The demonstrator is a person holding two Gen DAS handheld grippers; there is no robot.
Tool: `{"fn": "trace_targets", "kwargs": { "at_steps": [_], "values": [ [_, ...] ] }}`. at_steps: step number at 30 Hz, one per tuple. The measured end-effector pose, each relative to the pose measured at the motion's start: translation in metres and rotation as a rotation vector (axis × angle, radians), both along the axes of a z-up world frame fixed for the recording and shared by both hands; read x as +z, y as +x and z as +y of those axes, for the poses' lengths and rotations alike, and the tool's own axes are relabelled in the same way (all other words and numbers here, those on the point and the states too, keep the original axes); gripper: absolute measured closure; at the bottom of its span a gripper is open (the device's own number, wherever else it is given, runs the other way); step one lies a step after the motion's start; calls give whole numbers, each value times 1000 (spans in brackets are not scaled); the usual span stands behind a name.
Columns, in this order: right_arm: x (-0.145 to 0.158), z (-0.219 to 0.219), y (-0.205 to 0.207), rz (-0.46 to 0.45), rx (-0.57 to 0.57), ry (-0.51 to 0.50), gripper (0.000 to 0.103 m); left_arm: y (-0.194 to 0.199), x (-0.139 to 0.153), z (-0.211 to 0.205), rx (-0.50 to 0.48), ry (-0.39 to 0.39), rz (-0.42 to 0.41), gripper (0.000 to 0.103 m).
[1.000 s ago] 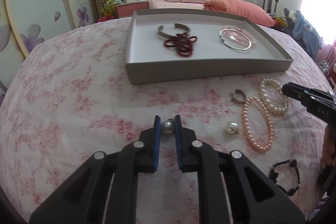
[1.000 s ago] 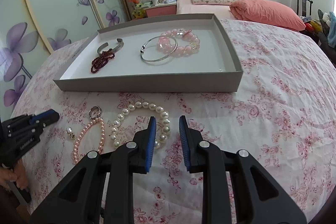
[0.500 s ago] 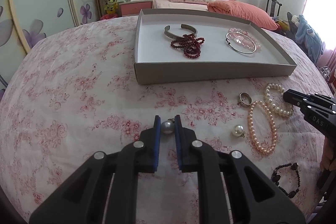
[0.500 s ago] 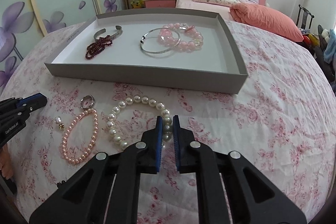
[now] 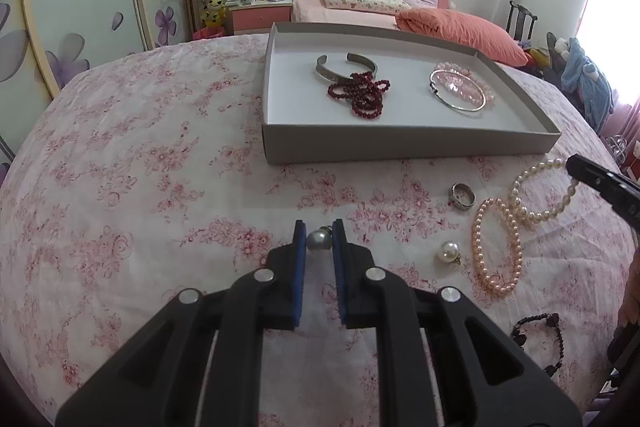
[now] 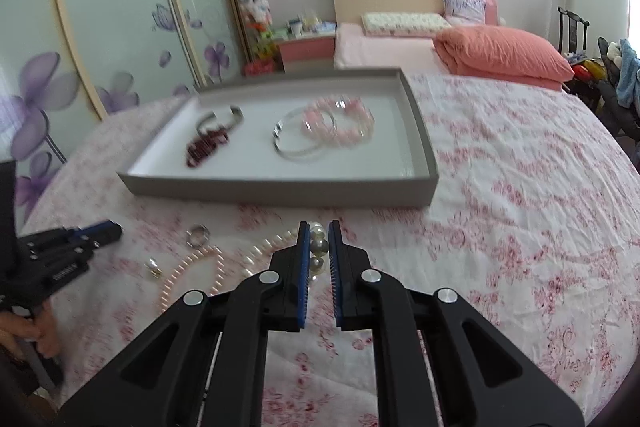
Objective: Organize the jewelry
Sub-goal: 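Grasp the white pearl bracelet with the right gripper while the left gripper lifts the earring, then carry the earring and pearl bracelet into the grey tray and open both grippers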
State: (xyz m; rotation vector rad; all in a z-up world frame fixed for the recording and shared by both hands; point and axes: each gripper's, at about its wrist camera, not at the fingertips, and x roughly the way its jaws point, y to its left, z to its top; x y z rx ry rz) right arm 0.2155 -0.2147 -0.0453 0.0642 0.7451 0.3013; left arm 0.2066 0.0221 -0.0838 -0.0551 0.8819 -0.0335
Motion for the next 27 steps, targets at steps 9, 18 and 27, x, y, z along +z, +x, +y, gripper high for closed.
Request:
{"fn": "trace_targets", "kwargs": {
  "at_steps": [9,18,27],
  "values": [
    [29,7,-11,-77,36,52,93,-6,8,-1,0,-21,-27,89],
    [39,7,-21,-106,41,77,93,-15,25,-5,-6,-42,-83,89],
    [51,11,-31,-161,46,88,93,-26,47,-13,-13,-51,-159,89]
  ]
}}
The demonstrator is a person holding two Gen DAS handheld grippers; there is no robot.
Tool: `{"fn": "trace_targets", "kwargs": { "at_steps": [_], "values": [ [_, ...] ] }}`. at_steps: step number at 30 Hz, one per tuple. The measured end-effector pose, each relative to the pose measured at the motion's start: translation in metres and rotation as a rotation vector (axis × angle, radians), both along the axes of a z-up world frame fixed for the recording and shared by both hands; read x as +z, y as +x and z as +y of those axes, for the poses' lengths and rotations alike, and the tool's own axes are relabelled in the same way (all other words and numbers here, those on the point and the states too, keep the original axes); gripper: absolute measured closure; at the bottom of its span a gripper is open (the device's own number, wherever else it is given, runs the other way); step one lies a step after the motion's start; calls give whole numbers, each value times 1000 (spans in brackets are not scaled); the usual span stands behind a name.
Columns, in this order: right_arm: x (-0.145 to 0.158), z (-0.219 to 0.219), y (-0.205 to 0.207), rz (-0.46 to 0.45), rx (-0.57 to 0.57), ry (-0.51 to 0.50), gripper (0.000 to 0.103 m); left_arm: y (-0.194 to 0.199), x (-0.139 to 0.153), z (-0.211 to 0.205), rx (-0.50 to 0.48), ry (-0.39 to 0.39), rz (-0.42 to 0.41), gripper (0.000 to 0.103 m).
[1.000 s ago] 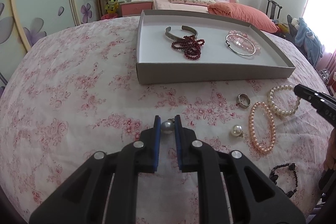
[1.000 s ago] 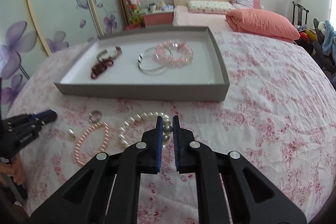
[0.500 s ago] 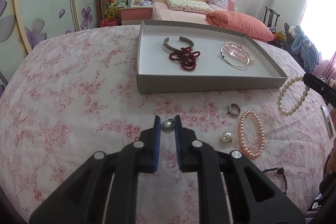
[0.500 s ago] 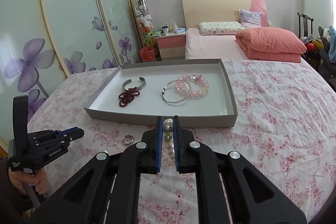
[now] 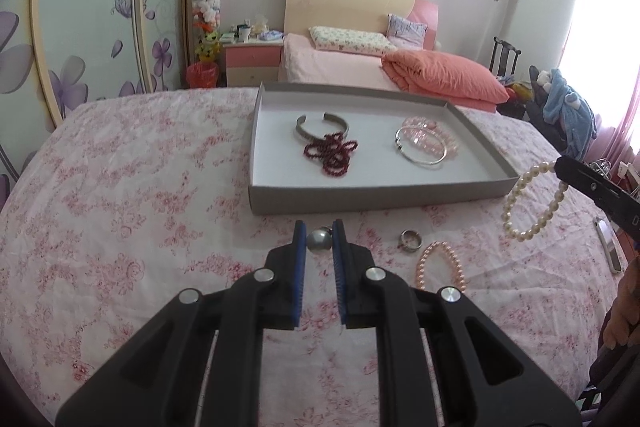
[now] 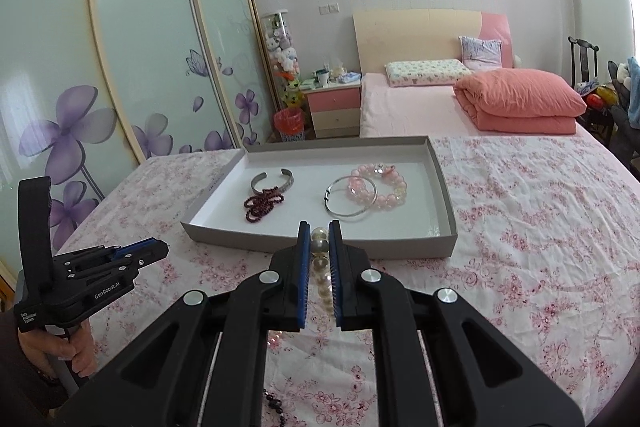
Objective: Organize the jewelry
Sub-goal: 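Carry the earring and pearl bracelet into the grey tray and open both grippers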
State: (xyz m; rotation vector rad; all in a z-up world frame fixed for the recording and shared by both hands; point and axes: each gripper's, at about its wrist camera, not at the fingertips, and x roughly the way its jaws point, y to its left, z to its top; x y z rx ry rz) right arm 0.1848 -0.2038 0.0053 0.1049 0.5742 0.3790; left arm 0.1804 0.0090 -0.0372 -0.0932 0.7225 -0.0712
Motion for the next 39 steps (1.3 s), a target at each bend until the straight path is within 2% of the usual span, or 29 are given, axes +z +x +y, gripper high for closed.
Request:
{"fn": "trace_targets", "kwargs": {
  "at_steps": [27,39],
  "values": [
    [23,12,-9,-145,-5,2,93,-2,39,-23,-7,35,-167,89],
    [36,14,3,-200,-22,-1,93,14,49,-32,-2,46,-201,89]
  ]
}}
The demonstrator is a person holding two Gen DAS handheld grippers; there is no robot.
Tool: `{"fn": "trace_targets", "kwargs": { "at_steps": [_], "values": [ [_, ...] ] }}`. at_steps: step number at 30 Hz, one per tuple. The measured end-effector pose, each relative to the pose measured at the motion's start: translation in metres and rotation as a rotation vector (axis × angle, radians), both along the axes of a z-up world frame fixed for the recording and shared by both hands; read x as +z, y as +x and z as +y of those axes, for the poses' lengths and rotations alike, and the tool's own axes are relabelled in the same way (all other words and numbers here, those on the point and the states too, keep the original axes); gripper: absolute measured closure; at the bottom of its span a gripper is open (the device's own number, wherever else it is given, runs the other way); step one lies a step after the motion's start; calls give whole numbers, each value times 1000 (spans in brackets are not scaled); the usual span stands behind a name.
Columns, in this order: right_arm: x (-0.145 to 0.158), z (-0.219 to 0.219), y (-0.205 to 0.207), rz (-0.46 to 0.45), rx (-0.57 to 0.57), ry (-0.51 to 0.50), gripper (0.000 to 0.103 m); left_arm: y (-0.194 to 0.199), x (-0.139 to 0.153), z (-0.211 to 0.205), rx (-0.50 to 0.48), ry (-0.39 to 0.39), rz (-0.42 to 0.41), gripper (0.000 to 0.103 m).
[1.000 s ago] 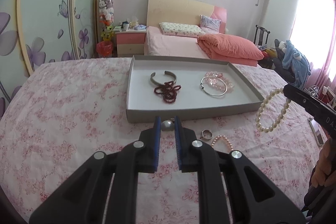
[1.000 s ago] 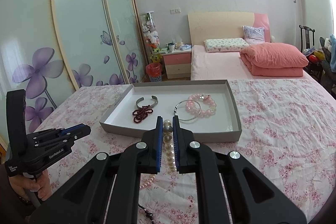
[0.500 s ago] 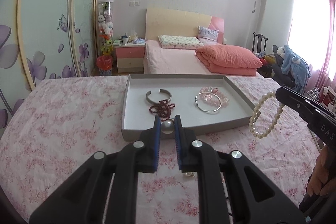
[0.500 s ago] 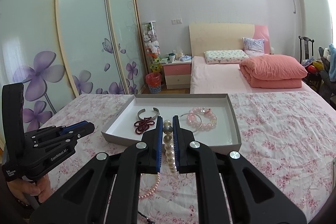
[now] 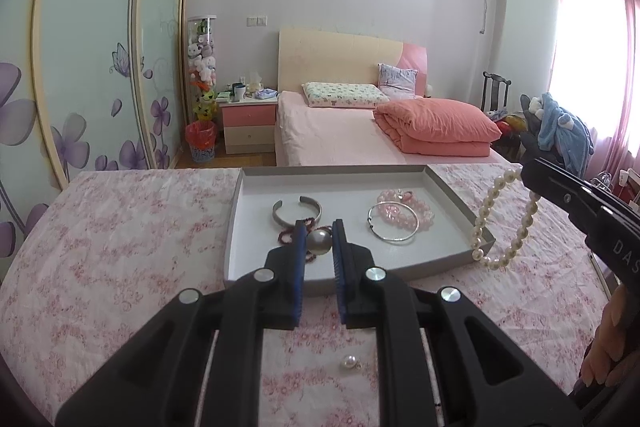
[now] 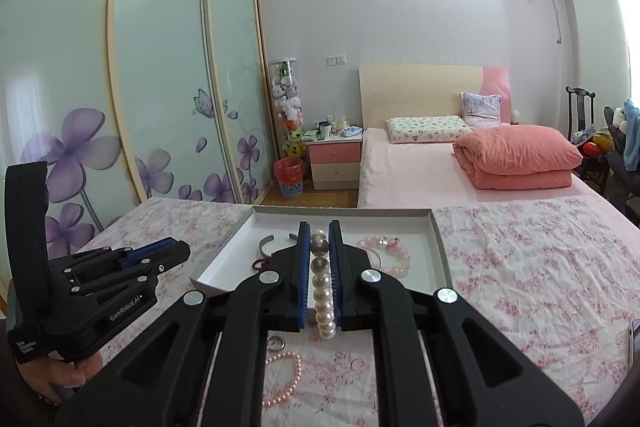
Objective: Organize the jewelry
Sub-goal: 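Carry the earring and pearl bracelet into the grey tray and open both grippers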
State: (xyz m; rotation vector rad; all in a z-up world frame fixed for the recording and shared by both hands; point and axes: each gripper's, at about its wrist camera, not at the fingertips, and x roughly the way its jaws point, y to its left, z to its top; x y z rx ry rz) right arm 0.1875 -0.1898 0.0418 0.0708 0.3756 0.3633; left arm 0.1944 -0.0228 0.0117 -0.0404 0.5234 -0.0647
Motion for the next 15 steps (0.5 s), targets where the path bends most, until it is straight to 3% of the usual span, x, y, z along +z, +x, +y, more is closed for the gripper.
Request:
{"fn": "trace_targets", "kwargs": {
  "at_steps": [15],
  "values": [
    [0,-2,55,-1,-47,17,93,59,-5,-4,6,12,5,89]
  ]
}}
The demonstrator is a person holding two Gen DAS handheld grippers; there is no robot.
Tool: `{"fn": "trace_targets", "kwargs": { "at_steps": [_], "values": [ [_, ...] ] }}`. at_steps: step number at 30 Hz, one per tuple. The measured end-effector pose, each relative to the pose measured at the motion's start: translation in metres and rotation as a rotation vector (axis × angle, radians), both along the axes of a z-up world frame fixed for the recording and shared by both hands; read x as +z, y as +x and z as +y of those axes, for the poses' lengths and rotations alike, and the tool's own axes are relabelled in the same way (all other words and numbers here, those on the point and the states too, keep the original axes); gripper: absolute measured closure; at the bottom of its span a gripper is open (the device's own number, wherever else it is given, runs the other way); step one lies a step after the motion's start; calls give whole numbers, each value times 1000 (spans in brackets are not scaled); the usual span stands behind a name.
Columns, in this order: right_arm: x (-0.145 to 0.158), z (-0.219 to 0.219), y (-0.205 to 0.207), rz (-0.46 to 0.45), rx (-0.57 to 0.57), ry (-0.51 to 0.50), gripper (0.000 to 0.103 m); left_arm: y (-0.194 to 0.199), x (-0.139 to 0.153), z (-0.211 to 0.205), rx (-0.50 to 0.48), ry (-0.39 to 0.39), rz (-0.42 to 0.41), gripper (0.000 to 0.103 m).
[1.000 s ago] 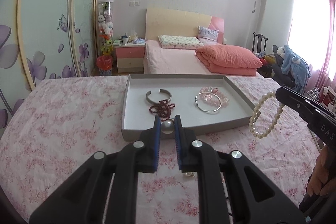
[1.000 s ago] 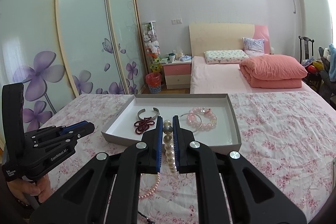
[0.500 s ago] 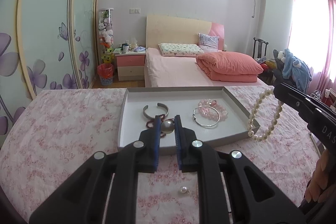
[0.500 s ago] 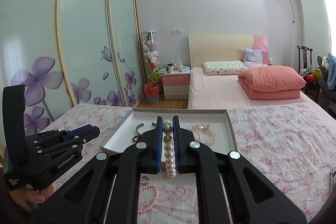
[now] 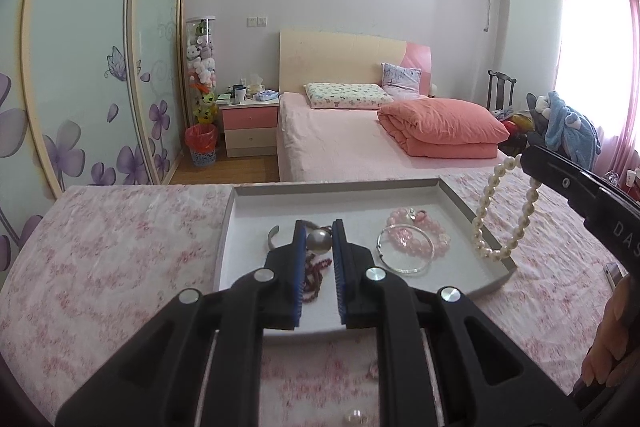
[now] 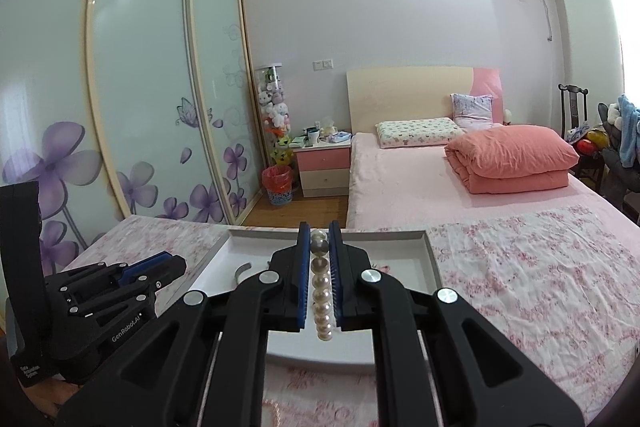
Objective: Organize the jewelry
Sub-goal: 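Carry the earring and pearl bracelet into the grey tray and open both grippers, then grasp the black bead bracelet on the bed with the right gripper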
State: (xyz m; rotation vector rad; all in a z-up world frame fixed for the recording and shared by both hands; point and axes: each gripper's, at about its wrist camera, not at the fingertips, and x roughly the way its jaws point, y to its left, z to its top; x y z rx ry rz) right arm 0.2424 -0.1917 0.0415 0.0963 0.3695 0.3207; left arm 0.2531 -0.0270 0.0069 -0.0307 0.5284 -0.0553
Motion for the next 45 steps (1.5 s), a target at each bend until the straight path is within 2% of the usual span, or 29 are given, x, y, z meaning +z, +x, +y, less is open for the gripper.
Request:
{"fn": "trace_targets", "kwargs": {
  "at_steps": [15,33,36,37,38,45],
  "values": [
    [-38,10,66,117,4,-1,93,70,-30,-1,-3,-12,64,89],
    [-56,24,87,181,16,-4,92,95,-46,2,3,-16,101,88],
    [-55,21,86,178,2,0,83,95,-46,5,15,-22,101,80],
    [-54,20,86,174,-2,0,75,94,-46,7,20,-25,99,79],
    [-53,19,85,166,-8,-1,73,93,-45,9,26,-27,98,78],
    [-49,10,75,148,-26,-15,73,85,-39,25,63,-45,93,78]
  ]
}}
